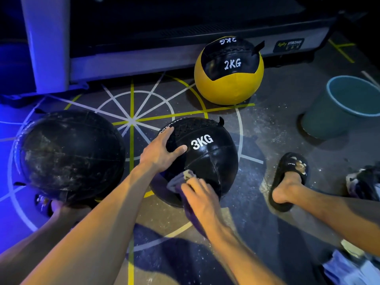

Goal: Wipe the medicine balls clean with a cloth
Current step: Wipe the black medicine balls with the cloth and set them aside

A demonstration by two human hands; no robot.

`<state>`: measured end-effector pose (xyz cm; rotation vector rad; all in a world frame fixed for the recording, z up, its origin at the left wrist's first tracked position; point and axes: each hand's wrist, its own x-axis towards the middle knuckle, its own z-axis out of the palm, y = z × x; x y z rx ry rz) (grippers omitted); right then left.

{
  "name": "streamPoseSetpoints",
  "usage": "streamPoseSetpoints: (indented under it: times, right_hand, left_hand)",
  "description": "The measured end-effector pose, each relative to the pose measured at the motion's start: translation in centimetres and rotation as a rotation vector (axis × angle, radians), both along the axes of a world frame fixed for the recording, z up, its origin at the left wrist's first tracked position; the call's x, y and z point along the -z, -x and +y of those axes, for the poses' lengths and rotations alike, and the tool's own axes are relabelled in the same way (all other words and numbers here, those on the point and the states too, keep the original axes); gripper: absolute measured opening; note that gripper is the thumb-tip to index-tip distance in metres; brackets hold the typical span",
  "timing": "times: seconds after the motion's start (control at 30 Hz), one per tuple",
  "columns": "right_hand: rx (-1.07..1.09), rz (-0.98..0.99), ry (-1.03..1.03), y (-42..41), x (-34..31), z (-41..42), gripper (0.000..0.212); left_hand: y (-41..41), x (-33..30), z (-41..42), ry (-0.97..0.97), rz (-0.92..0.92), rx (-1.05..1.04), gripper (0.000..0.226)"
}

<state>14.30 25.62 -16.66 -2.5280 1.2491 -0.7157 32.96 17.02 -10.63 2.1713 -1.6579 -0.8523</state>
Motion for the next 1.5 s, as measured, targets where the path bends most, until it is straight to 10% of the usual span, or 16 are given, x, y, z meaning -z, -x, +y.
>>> streamPoseSetpoints:
  times: [0.27,0.5,1.5]
  right_hand:
    - [0.778,-0.460,-0.320,6.1,-1.0,-4.6,0.009]
    - [0.327,-0.296,-0.193,4.2,0.7,0.7,0.019]
    - [0.764,-0.090,-0.642,7.5,-0.9,-0.2,0.035]
  left_hand:
    - [0.9,-0.3,-0.2,0.026,-0.011,0.018,0.085]
    - [0.5,-0.2,0.1,0.015,-0.009,0.006,0.085]
    - [1.1,-0.4,0.2,0.015,-0.008,0.018,0.085]
